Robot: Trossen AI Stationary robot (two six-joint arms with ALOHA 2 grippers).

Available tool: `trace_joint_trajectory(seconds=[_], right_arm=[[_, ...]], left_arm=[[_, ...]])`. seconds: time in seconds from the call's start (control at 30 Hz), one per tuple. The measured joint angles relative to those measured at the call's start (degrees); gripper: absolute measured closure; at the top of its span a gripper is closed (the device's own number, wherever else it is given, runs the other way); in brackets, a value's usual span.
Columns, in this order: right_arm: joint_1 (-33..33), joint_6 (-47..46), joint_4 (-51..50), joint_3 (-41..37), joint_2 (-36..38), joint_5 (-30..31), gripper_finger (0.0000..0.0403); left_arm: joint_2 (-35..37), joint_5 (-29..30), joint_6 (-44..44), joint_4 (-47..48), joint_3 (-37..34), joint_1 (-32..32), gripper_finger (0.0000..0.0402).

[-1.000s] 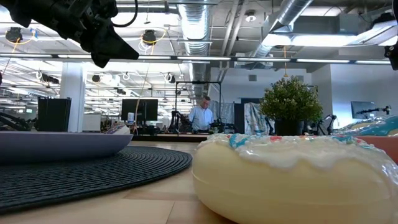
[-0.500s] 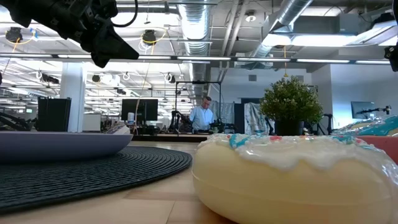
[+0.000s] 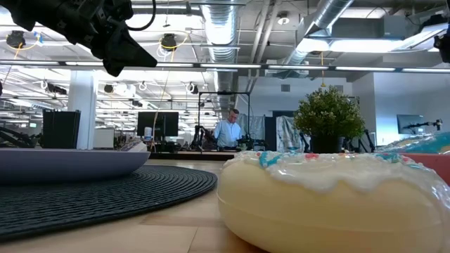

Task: Pick & Place donuts
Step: Adjust the large blue donut on the pink plate

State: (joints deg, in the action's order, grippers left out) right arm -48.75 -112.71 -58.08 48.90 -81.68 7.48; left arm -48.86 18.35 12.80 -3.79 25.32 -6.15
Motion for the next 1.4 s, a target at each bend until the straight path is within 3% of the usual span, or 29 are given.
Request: trace_joint_trajectory(seconds=[0.5, 0.97, 1.17, 1.4], right_arm=[[0.0, -0.6, 0.5, -1.7, -0.2, 0.9, 0.0336], [0.0, -0.9, 2.2, -2.9, -0.2, 1.6, 0.0285], [0.0, -0.9, 8.8, -5.7, -0.2, 1.4, 0.0271], [0.0, -1.3, 8.8, -5.8, -0.2, 1.5, 0.0305]], left_arm=[[0.0, 0.0, 0.1, 0.0, 0.0, 0.0, 0.0401], [0.0, 0.0, 0.1, 0.0, 0.0, 0.0, 0.0401], [0.0, 0.0, 0.1, 0.0, 0.0, 0.0, 0.0401], [0.0, 0.0, 0.1, 0.0, 0.0, 0.0, 0.0401]])
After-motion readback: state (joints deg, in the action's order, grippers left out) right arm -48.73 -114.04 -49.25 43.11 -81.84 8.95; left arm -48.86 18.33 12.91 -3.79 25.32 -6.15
